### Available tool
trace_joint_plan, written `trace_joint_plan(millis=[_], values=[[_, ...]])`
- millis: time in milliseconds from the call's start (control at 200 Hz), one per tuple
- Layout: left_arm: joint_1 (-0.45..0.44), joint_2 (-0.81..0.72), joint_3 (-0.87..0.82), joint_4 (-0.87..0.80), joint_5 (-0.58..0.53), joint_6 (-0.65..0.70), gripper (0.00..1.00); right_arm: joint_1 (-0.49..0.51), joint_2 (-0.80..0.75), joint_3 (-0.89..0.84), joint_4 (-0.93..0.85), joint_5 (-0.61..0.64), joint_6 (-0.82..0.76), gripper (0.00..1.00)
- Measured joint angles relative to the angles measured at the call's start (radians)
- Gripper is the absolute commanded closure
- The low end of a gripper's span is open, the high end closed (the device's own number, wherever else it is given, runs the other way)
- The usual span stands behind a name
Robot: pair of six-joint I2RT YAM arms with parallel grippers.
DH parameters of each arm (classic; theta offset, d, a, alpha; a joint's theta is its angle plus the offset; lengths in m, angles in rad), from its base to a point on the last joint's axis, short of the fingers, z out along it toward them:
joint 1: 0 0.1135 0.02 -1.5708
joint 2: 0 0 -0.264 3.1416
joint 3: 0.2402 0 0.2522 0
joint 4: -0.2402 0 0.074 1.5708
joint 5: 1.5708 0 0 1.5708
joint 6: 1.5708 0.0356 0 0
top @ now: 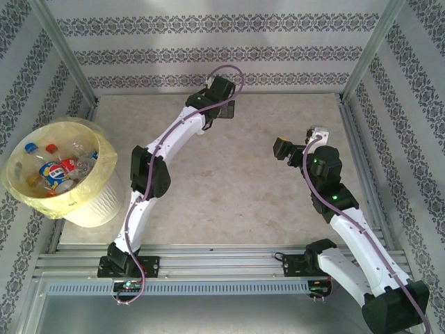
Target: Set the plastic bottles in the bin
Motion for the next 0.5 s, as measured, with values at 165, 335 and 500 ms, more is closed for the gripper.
trace_joint_plan(millis=[165,335,500], values=[[0.029,0.077,0.026,0.011,-0.064,0.0,0.0,-0.006,0.0,0.0,-0.011,0.0,-0.003,0.02],[0.086,0.157,0.04,0.012,-0.078,-0.002,0.0,-0.013,0.0,0.0,-0.016,0.0,-0.009,0.02],[0.148,0.262,0.159,0.001,-0.005,-0.002,0.0,-0.02,0.011,0.0,-0.019,0.011,-0.019,0.02]])
